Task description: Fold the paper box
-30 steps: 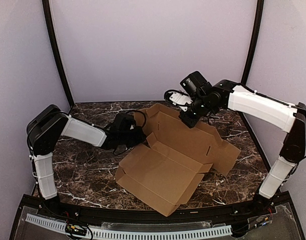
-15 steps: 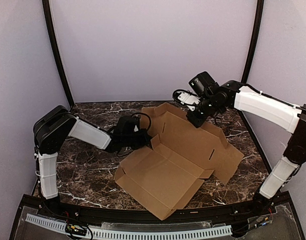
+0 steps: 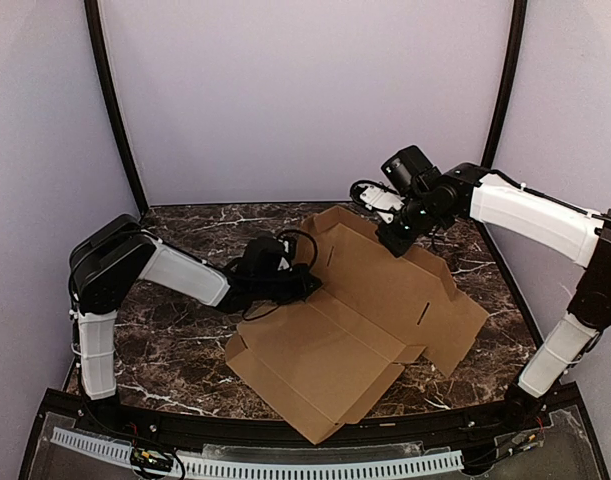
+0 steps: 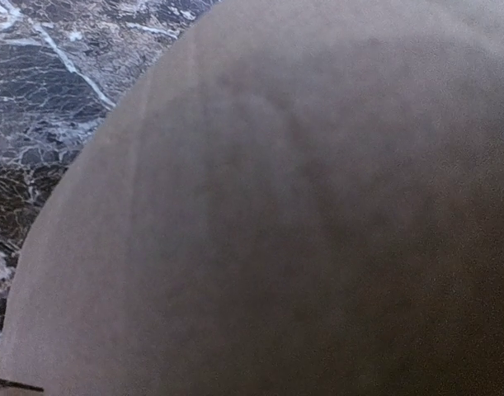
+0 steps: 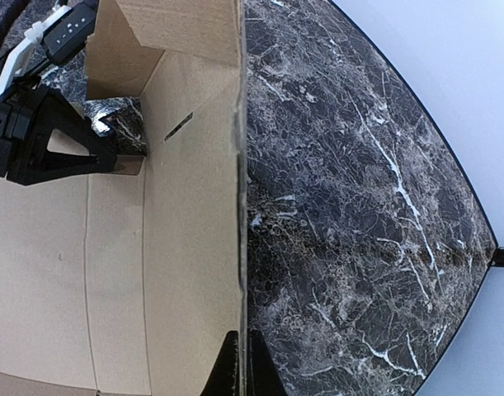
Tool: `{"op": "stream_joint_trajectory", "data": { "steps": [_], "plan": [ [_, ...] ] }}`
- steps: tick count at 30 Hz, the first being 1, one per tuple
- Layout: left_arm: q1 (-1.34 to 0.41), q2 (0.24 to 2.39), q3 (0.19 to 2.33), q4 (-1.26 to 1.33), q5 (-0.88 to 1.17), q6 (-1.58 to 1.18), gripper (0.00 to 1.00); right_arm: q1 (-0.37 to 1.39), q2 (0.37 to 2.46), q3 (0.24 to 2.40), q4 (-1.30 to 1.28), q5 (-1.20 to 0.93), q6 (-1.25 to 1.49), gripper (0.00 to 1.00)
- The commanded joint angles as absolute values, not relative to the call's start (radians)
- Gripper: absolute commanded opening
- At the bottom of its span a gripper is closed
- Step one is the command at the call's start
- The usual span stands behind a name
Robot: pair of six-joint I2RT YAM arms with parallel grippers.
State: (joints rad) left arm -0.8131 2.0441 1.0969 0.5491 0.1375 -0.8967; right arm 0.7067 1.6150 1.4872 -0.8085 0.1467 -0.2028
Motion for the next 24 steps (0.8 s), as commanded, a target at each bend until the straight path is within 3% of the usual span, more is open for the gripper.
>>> {"op": "stream_joint_trajectory", "data": {
  "steps": [1,17,24],
  "plan": [
    [-0.847,2.047,1.091,0.520,0.139,-0.871,0.01,0.709,1.599,1.470,-0.807,0.109,-0.180,0.00],
    [-0.902,2.011,1.013,0.478,0.081,-0.847,0.01,0.709,1.597,1.486,-0.813,0.113,-0.163,0.00],
    [-0.899,1.865,1.024,0.358,0.041,-0.761,0.01,0.709,1.596,1.489,-0.817,0.147,-0.196,0.00]
  ]
}}
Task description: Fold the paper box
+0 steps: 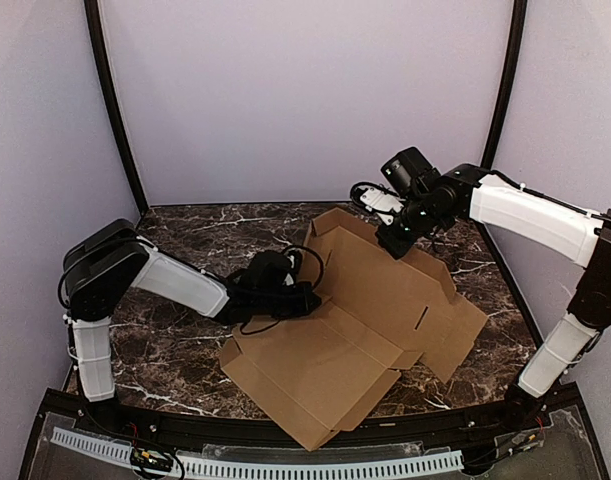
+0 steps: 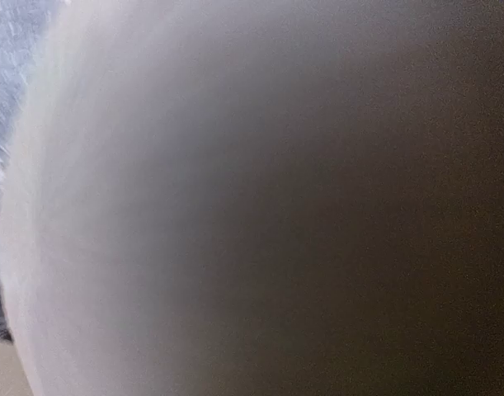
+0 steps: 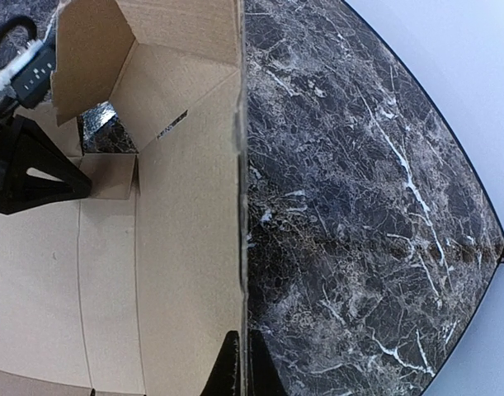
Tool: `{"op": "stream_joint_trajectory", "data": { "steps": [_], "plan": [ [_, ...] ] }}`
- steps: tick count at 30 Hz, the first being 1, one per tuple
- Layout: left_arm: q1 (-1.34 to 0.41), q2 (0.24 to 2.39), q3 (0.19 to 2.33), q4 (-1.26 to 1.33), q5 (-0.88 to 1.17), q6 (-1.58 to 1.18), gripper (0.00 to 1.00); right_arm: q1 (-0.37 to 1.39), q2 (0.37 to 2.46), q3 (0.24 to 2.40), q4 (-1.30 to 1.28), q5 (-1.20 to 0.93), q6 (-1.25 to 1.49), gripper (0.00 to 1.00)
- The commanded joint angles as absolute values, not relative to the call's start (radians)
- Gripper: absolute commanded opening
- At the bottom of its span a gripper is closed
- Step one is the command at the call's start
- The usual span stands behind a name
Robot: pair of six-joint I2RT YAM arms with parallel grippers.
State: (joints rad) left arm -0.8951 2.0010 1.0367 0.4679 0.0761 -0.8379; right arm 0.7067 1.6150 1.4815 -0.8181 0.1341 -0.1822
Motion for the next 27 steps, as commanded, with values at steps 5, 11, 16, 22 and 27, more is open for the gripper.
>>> {"op": "stream_joint_trajectory", "data": {
  "steps": [5,11,16,22,27],
  "plan": [
    [-0.895,1.699,1.011,0.222,-0.041,-0.697,0.01,0.710,1.582,1.467,-0.797,0.154,-0.272,0.00],
    [-0.873,1.489,0.984,0.085,-0.106,-0.616,0.04,0.723,1.548,1.404,-0.721,0.161,-0.403,0.00],
    [-0.836,1.373,1.006,-0.075,-0.142,-0.529,0.05,0.755,1.527,1.351,-0.644,0.192,-0.514,0.00],
    [-0.802,1.296,1.025,-0.207,-0.235,-0.405,0.05,0.816,1.523,1.299,-0.566,0.269,-0.619,0.00],
    [-0.755,1.257,0.975,-0.219,-0.204,-0.347,0.05,0.869,1.507,1.232,-0.478,0.344,-0.750,0.00]
  ]
}}
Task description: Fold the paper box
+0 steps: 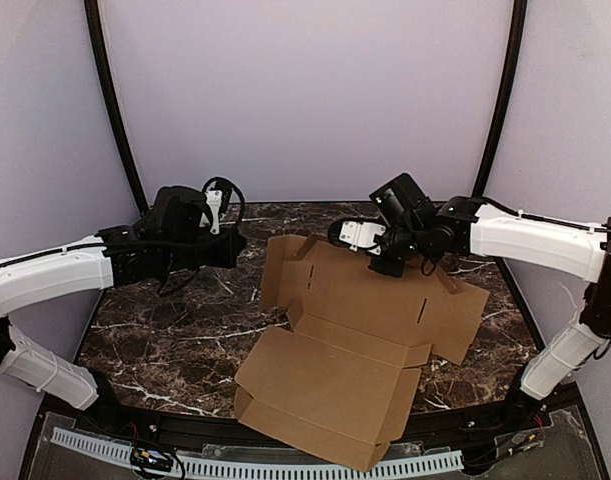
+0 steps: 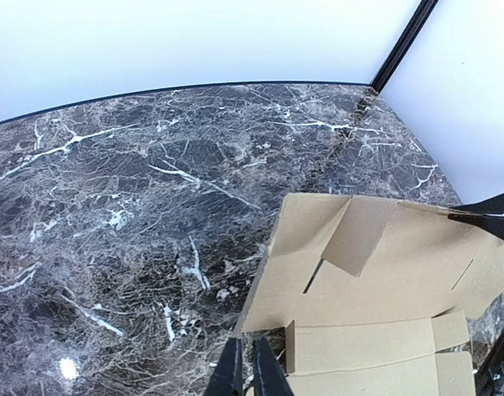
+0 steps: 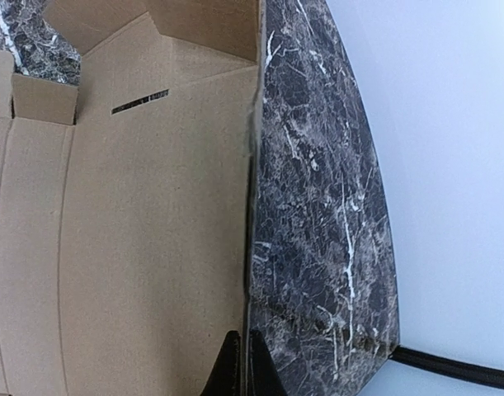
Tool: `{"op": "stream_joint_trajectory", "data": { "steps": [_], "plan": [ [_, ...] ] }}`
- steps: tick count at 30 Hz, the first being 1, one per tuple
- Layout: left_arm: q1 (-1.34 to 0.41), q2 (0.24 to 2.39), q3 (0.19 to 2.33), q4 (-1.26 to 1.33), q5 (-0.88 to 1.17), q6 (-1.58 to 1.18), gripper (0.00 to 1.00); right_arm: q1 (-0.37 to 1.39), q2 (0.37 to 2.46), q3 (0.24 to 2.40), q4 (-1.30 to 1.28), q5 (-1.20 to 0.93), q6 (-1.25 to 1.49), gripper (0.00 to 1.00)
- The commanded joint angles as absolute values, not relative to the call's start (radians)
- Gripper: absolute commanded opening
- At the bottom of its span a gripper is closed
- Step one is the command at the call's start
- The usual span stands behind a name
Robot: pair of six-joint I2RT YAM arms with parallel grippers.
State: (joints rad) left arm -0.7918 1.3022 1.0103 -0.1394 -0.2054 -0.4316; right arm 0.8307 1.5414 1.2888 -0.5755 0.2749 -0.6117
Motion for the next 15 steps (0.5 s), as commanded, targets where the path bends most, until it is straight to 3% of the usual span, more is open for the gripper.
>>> {"op": "stream_joint_trajectory", "data": {
  "steps": [1,8,15],
  "plan": [
    [-0.744,1.237,0.939,-0.194,-0.150,-0.345,0.05,0.878,1.501,1.212,-0.449,0.359,-0.778,0.00],
    [-0.667,1.171,0.761,-0.104,0.082,-0.333,0.07,0.946,1.459,1.070,-0.191,0.449,-1.006,0.00],
    [-0.648,1.238,0.668,0.041,0.340,-0.361,0.13,0.985,1.460,0.997,0.045,0.461,-1.177,0.00]
  ]
}}
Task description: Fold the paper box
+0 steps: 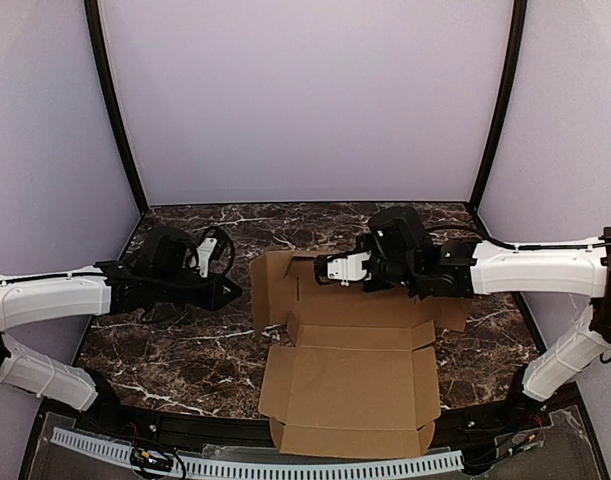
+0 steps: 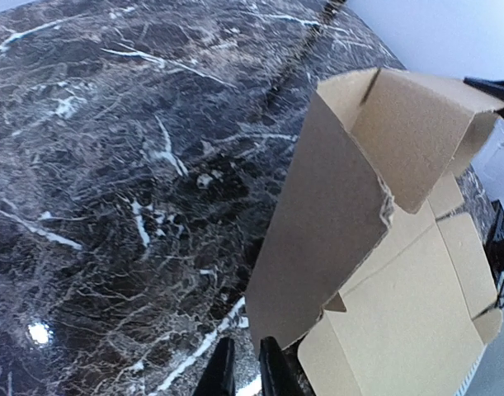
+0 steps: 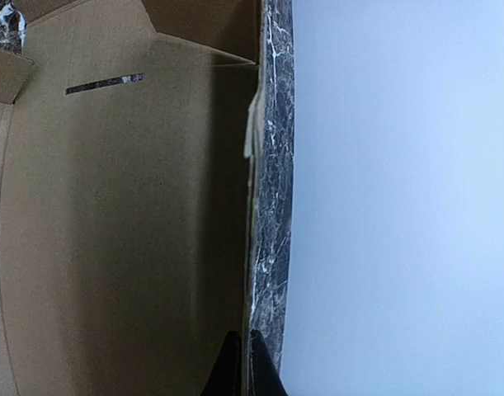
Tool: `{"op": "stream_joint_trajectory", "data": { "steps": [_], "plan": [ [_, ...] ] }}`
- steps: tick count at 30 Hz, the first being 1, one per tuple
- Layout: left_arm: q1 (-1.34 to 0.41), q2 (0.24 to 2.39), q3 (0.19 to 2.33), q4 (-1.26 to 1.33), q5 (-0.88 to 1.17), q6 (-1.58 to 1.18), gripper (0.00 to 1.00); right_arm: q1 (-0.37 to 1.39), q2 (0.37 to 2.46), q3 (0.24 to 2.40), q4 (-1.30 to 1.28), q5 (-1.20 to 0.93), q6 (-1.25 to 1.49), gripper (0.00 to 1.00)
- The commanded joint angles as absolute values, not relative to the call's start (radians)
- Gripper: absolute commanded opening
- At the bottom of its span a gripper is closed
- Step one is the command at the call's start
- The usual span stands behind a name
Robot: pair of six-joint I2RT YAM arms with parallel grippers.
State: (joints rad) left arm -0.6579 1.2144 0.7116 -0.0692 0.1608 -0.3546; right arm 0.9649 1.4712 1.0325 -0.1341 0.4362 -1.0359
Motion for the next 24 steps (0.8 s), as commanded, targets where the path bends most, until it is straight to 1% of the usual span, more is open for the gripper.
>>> {"op": "stream_joint_trajectory", "data": {
  "steps": [1,2,3,6,7,9,12,14,19,21,24],
  "plan": [
    [-0.647,1.249,0.656,0.066,0.370,-0.365,0.16,0.984,1.462,0.991,0.057,0.454,-1.185,0.00],
    [-0.644,1.253,0.650,0.076,0.384,-0.366,0.18,0.985,1.463,0.985,0.069,0.446,-1.193,0.00],
    [-0.643,1.261,0.639,0.096,0.404,-0.369,0.23,0.984,1.465,0.976,0.086,0.439,-1.205,0.00],
    [-0.637,1.276,0.618,0.134,0.440,-0.382,0.31,0.988,1.468,0.950,0.131,0.433,-1.232,0.00],
    [-0.637,1.283,0.612,0.148,0.456,-0.384,0.36,0.990,1.468,0.946,0.141,0.430,-1.236,0.00],
    [-0.635,1.288,0.602,0.169,0.476,-0.388,0.42,0.991,1.469,0.939,0.149,0.422,-1.238,0.00],
    [-0.635,1.295,0.584,0.190,0.483,-0.386,0.48,0.991,1.468,0.935,0.154,0.410,-1.241,0.00],
    [-0.634,1.310,0.580,0.209,0.481,-0.384,0.50,0.992,1.463,0.937,0.155,0.398,-1.235,0.00],
    [-0.635,1.328,0.590,0.222,0.494,-0.386,0.49,0.992,1.453,0.929,0.146,0.388,-1.221,0.00],
    [-0.635,1.307,0.602,0.185,0.479,-0.379,0.49,0.992,1.451,0.923,0.143,0.387,-1.215,0.00],
    [-0.635,1.241,0.652,0.042,0.430,-0.352,0.49,0.992,1.456,0.912,0.143,0.394,-1.210,0.00]
  ]
}}
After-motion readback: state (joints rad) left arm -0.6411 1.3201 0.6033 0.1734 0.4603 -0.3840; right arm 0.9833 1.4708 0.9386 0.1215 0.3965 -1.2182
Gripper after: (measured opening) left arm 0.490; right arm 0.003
